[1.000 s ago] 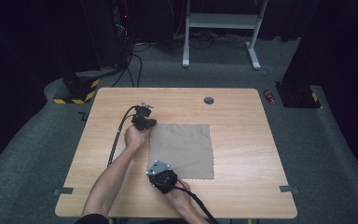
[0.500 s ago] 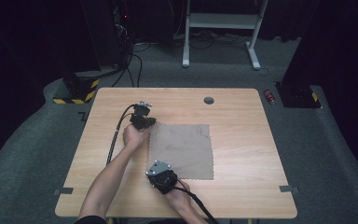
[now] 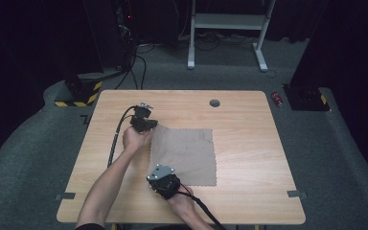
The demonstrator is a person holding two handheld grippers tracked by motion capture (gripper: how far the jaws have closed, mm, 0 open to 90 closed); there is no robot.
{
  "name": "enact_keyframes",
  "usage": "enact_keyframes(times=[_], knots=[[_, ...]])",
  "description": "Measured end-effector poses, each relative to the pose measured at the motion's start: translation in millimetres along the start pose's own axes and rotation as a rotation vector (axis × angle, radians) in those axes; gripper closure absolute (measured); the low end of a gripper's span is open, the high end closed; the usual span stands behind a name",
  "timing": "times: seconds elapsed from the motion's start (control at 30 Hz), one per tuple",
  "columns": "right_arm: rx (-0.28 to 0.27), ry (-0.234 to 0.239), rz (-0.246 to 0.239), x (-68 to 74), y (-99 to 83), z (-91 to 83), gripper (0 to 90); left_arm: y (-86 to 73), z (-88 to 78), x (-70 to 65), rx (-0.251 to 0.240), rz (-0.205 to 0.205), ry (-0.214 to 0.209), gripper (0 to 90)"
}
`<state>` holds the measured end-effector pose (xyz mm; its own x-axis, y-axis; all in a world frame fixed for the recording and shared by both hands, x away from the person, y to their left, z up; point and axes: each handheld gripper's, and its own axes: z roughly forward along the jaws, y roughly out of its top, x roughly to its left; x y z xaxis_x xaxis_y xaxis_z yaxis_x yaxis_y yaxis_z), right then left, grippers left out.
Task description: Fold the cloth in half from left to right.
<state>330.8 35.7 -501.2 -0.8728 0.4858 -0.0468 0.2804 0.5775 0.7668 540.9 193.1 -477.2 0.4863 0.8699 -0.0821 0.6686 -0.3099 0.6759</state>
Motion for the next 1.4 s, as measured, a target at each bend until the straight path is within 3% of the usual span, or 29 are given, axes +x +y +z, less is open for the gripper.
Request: enact_keyframes(times=[0.43,0.57,0.9,1.4], knots=[[-0.039,0.039,-0.016,8.6,12.7,-2.0,89.8,-1.0,-20.6,6.6,-0.015,0.007,0.007,89.8],[-0.040,0.033,-0.009,7.0,9.7,-4.0,89.8,-1.3,-15.8,4.5,-0.005,0.016,0.009,89.7],[-0.031,-0.010,0.042,-6.4,-13.3,-20.1,89.8,3.9,7.4,-16.2,0.005,0.037,-0.023,89.6],[-0.034,-0.048,0.087,-15.4,-33.6,-34.0,89.8,14.0,23.2,-37.1,0.005,0.068,-0.061,89.5]])
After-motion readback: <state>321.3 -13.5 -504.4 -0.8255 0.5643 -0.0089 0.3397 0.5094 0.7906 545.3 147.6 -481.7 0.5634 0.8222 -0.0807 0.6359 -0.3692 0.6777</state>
